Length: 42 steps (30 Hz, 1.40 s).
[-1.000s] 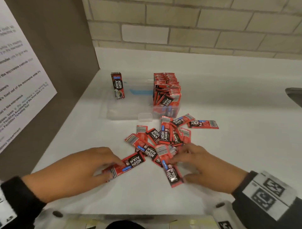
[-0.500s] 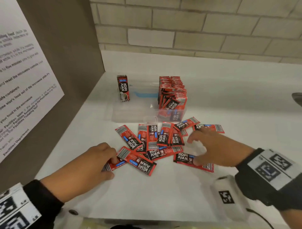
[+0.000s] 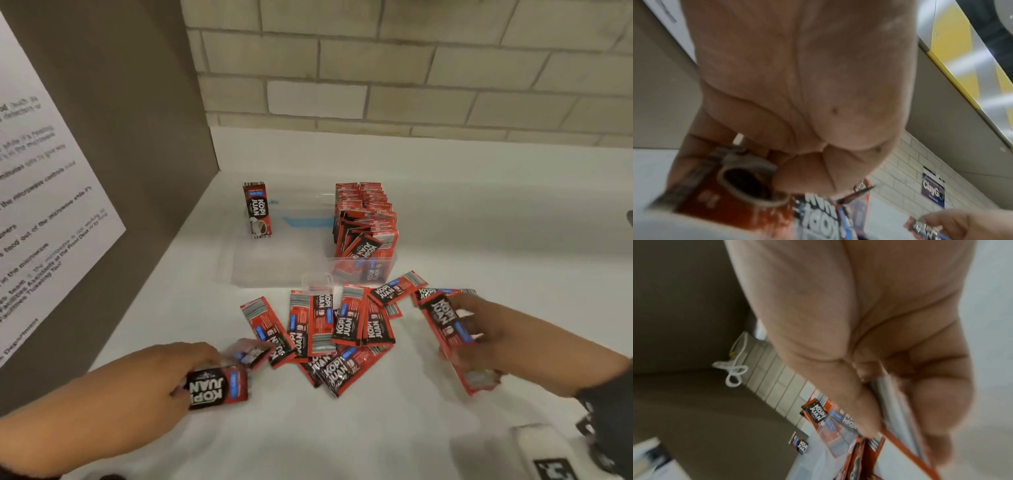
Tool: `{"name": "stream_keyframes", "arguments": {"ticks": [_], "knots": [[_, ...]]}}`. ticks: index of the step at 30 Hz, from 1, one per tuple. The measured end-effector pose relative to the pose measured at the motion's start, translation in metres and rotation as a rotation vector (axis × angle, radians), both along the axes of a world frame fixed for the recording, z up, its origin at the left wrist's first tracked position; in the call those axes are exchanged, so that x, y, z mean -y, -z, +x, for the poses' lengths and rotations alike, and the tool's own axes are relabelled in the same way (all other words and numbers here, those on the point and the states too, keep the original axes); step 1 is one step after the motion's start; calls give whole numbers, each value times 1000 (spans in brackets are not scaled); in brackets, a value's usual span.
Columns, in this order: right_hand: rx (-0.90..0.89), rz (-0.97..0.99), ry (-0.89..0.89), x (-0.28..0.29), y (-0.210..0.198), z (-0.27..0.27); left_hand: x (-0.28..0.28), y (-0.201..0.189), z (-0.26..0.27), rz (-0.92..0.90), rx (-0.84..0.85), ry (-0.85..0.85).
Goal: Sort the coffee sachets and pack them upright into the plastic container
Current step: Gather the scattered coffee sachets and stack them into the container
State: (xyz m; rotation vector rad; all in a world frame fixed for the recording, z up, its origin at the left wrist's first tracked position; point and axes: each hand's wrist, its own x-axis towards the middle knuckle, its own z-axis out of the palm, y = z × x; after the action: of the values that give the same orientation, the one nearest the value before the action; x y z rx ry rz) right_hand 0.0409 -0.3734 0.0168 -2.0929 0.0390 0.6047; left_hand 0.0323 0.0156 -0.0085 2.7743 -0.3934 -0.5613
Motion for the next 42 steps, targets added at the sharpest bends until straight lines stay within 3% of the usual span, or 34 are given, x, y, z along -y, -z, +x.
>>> {"name": "stream_keyframes", "arguments": {"ticks": [4,9,14,17,25,32,37,40,42], "knots": [[-51,187,223,-11,17,15,4,-23,11,-135,99,-117],[-73,262,272,-29,31,28,38,-31,28,-364,229,-137],[-93,332,276,-38,36,30,78,-21,42,-721,-145,-171],[-87,323,288,-40,39,30,90,-16,47,-834,-338,-198],[-42,237,235,-40,42,27,96,-2,62,-838,-342,-267],[-141,365,238,-45,34,25,112,-22,68,-737,172,197],[-174,595,217,-48,28,23,136,-24,80,-642,318,521],[-246,825,193,-47,24,20,144,-15,82,-542,357,601],[-243,849,146,-47,24,17,147,-11,79,-528,325,631]]}}
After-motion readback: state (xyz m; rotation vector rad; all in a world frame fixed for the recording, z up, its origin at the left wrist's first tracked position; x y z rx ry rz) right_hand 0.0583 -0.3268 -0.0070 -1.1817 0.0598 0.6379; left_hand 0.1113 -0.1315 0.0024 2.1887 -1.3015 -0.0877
